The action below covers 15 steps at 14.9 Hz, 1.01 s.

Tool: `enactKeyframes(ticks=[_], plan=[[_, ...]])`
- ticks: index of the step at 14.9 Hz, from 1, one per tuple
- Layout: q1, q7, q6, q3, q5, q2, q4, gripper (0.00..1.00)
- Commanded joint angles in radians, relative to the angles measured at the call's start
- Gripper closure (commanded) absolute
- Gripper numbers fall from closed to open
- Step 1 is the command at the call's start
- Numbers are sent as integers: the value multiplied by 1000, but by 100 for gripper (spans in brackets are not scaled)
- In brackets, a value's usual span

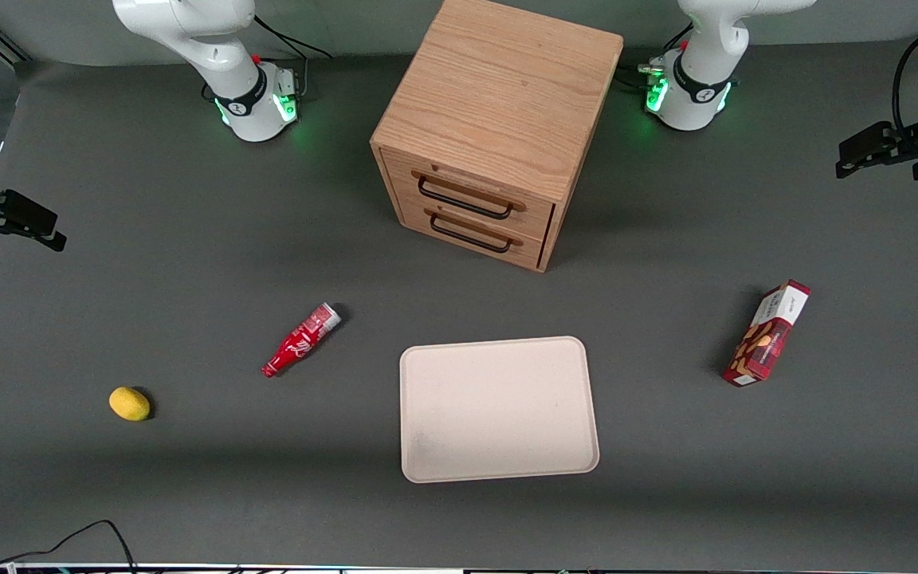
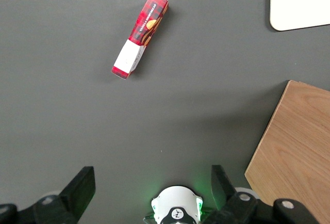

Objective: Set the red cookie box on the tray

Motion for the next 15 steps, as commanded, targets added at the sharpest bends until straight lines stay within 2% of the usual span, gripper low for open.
enactKeyframes(ticks=[1, 11, 15], plan=[[-16, -14, -22, 9, -3, 2, 18, 0], [-13, -24, -41, 15, -22, 3, -4, 0], [-13, 76, -41, 38, -21, 40, 77, 0]])
